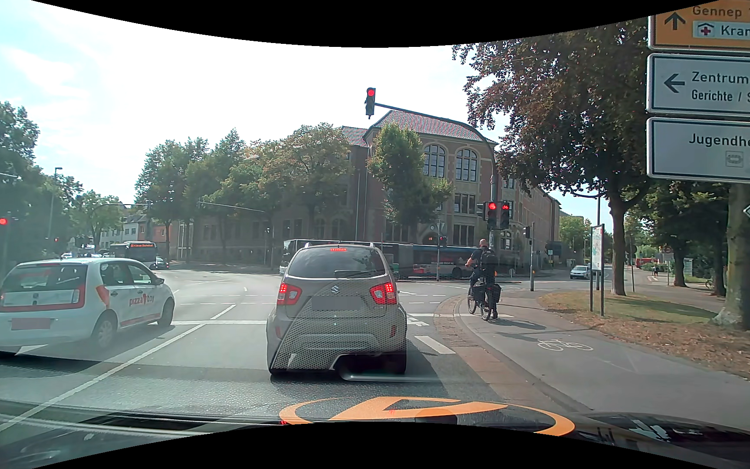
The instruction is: Follow the waypoints while adhering to traffic rules and regulations
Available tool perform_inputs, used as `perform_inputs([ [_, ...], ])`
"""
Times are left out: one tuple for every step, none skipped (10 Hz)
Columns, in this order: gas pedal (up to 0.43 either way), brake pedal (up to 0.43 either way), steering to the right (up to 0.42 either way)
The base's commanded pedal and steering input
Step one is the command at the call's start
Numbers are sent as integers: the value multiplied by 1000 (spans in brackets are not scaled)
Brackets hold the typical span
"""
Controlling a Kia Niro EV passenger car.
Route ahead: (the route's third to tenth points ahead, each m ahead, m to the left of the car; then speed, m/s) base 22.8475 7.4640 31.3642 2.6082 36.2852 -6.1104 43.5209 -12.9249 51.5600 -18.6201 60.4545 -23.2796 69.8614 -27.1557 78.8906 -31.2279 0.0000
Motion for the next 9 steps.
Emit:
perform_inputs([
  [0,177,-46],
  [0,177,-45],
  [0,177,-46],
  [0,177,-45],
  [0,177,-45],
  [0,171,-46],
  [0,177,-45],
  [0,171,-45],
  [0,177,-45],
])
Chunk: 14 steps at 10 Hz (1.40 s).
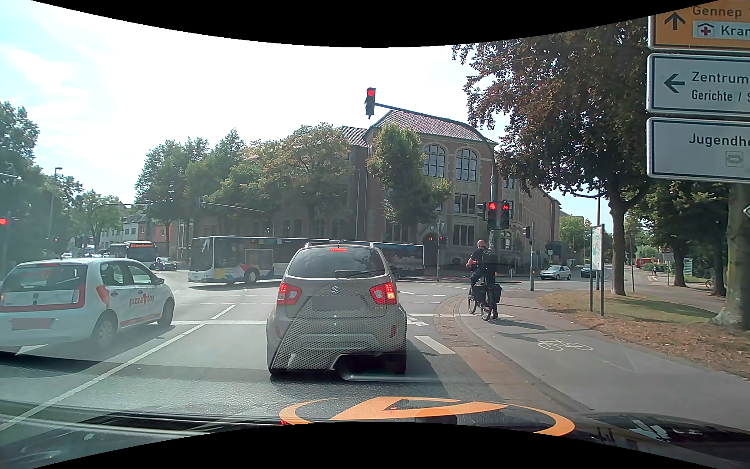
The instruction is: Follow the waypoints while adhering to traffic rules and regulations
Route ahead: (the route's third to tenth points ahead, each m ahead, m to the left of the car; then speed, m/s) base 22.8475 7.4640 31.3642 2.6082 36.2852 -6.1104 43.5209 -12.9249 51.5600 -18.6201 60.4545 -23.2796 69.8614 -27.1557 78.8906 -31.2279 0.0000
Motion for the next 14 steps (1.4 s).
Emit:
perform_inputs([
  [0,171,-45],
  [0,177,-46],
  [0,177,-45],
  [0,171,-46],
  [0,177,-45],
  [0,177,-45],
  [0,171,-45],
  [0,177,-45],
  [0,171,-45],
  [0,177,-45],
  [0,177,-45],
  [0,171,-45],
  [0,171,-45],
  [0,177,-46],
])
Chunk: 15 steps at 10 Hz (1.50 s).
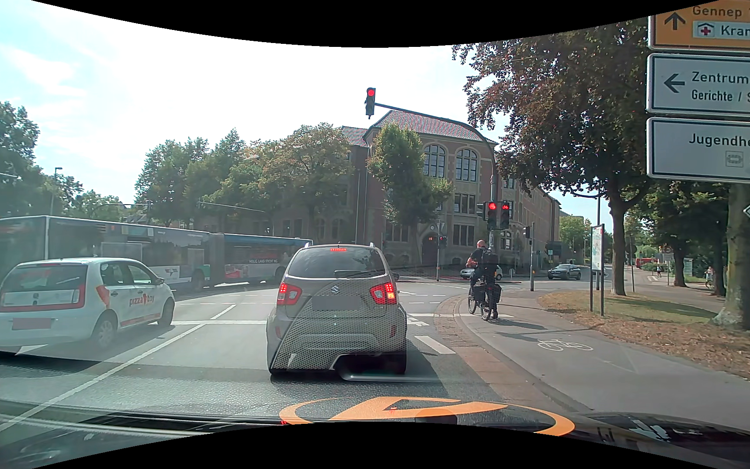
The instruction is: Follow the waypoints while adhering to traffic rules and regulations
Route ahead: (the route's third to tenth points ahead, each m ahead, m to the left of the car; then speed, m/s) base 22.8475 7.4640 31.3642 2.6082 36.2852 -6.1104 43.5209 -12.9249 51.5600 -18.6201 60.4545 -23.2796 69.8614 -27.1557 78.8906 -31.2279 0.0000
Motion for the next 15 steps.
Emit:
perform_inputs([
  [0,177,-45],
  [0,177,-46],
  [0,171,-45],
  [0,177,-46],
  [0,171,-45],
  [0,171,-47],
  [0,171,-49],
  [0,171,-51],
  [0,171,-51],
  [0,171,-51],
  [0,171,-51],
  [0,171,-52],
  [0,177,-52],
  [0,177,-52],
  [0,177,-52],
])
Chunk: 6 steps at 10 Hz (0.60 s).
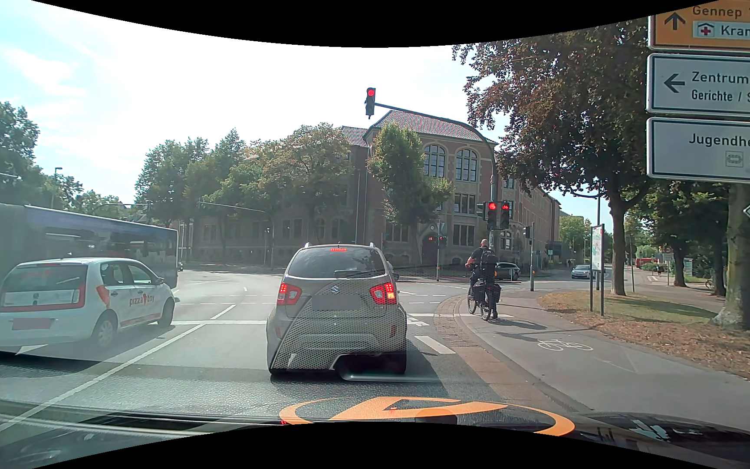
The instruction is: Follow the waypoints while adhering to traffic rules and regulations
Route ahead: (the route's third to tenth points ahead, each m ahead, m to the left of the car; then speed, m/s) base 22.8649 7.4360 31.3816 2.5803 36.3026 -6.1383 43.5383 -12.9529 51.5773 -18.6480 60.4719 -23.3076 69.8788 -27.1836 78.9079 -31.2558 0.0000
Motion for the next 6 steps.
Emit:
perform_inputs([
  [0,171,-52],
  [0,171,-52],
  [0,177,-52],
  [0,171,-52],
  [0,171,-52],
  [0,171,-52],
])
